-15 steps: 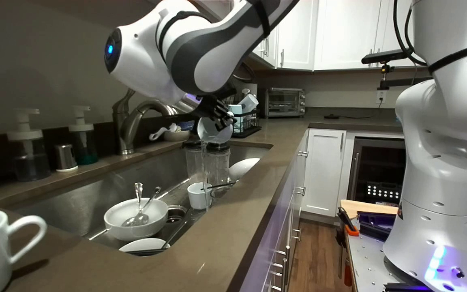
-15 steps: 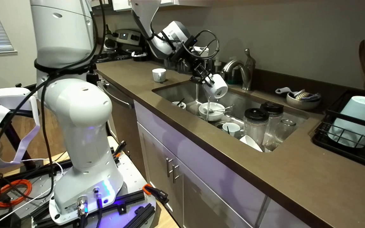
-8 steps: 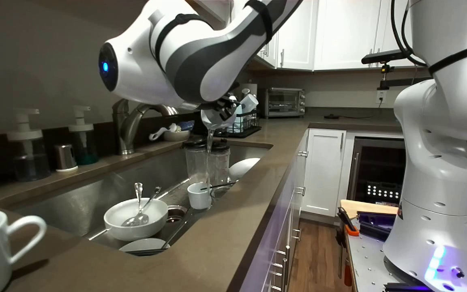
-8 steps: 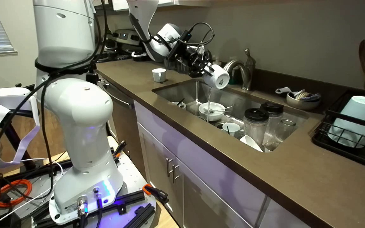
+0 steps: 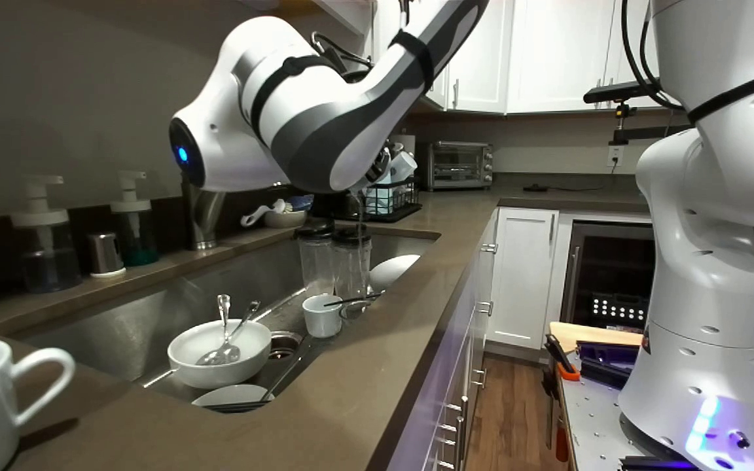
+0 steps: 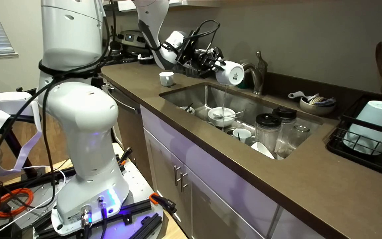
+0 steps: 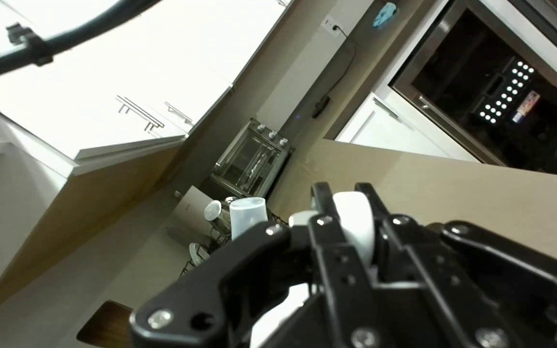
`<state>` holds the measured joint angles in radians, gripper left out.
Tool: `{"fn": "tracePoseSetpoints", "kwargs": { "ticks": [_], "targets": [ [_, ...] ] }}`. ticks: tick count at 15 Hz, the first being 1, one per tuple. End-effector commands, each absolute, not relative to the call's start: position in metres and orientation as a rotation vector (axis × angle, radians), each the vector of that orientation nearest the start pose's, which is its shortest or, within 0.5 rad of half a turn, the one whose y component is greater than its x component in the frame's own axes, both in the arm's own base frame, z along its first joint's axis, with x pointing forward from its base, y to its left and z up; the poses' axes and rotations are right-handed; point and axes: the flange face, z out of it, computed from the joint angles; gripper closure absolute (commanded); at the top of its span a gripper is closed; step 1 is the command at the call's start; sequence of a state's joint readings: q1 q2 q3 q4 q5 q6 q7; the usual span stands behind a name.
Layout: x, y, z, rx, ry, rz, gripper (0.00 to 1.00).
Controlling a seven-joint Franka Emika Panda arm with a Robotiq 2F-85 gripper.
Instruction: Pick the white cup and pour its contents into the sink
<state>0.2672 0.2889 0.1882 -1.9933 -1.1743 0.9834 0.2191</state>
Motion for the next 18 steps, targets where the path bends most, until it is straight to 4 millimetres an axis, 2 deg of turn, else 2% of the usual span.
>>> {"fn": "tracePoseSetpoints", "kwargs": {
  "ticks": [1,10,14,18],
  "targets": [
    [0.501,0.095,0.376,1.419,0.248,-0.707,0.94],
    [0.503,0.093,0.373,1.431,0.269,-0.701,0.94],
    [0.506,0.099,0.374,1.53,0.317,-0.684,0.94],
    [0.51,0.114,0.377,1.683,0.377,-0.647,0.94]
  ]
}}
